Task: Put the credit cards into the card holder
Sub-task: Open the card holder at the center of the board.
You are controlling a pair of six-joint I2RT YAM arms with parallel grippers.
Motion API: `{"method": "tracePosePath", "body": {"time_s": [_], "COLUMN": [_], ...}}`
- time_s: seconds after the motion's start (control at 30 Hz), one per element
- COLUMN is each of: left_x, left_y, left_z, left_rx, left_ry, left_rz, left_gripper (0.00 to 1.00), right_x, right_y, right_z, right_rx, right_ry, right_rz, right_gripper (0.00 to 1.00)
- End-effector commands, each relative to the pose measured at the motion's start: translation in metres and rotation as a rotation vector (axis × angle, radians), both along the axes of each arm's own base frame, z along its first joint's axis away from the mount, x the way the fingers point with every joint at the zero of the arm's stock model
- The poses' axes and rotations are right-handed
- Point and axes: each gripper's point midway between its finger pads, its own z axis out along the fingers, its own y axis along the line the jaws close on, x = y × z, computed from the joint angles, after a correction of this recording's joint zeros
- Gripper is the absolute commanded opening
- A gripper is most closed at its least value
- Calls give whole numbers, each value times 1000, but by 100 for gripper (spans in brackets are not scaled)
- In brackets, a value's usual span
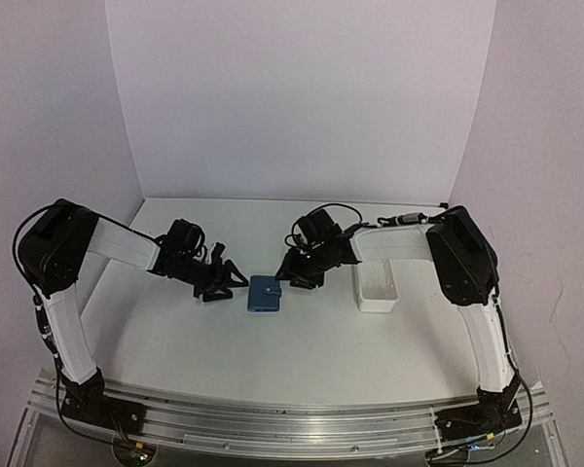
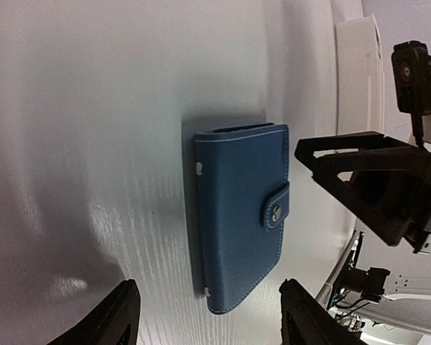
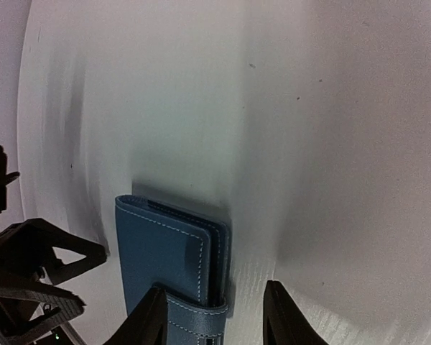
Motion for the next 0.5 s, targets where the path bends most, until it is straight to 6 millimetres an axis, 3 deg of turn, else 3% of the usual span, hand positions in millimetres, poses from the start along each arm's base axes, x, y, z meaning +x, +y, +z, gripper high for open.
{"method": "tracePosePath", "body": {"time_s": [0.0,0.27,0.37,0.47], "left_x": [-4,-6,-7,-4], "left_y": [-5,-21,-27,-34], "left_z": [-18,-50,-58,-51], "left_rx": [-26,-58,-83,-136], "left_ry": [38,138,184,175], "left_rz": [13,-16,-35,-49], "left_gripper": [65,59,50,38], "right_x": [-11,-16,-18,-20], "right_y": [16,23,23,22], "right_z": [-13,-29,-32,-36], "right_rx": [77,146,161,159], "right_ry": [77,122,132,143], "right_rz": [30,22,17,20], "right_gripper": [39,31,30,29]}}
